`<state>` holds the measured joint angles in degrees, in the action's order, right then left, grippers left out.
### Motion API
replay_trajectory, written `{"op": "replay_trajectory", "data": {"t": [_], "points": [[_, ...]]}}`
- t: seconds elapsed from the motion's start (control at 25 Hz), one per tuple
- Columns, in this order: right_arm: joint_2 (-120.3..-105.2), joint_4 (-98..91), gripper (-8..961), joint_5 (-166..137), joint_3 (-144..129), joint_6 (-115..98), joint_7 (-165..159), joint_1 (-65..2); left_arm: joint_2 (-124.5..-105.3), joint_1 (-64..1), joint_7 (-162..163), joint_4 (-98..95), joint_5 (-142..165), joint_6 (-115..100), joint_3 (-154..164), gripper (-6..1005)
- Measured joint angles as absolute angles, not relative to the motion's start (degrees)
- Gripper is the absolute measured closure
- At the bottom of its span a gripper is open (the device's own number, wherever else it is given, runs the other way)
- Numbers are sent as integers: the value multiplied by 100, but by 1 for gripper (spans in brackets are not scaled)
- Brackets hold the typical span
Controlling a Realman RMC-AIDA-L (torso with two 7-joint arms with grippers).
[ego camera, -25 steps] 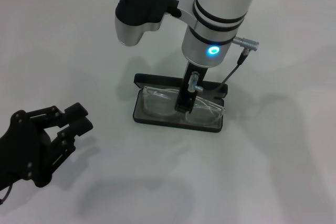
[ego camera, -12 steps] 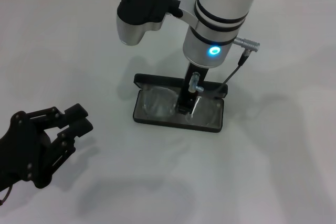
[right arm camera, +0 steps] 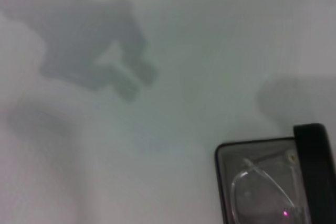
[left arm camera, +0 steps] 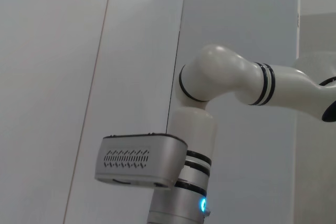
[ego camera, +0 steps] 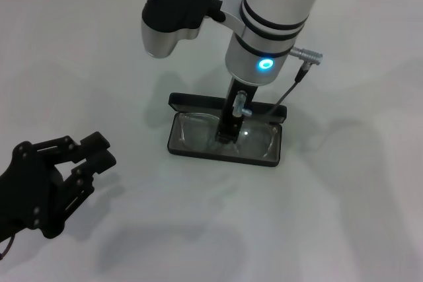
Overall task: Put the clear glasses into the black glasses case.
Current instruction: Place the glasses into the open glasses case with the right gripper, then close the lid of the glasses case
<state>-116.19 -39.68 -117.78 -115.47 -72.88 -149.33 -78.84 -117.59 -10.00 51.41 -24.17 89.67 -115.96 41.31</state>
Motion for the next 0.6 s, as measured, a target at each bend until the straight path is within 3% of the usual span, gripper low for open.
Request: {"op": "replay_trajectory", "data": {"t": [0.28,0.6], "points": [[-11618,-4882,849,-11956,-11373,-7462,-14982,-7205,-11759,-993,5208,-2417,8921,-11592,4093,800],[-11606,-8603,851,-13816,-10980,-7761,-15262,-4824,-11759,-1083,5484,-2441,8733,-11611,4079,803]]}}
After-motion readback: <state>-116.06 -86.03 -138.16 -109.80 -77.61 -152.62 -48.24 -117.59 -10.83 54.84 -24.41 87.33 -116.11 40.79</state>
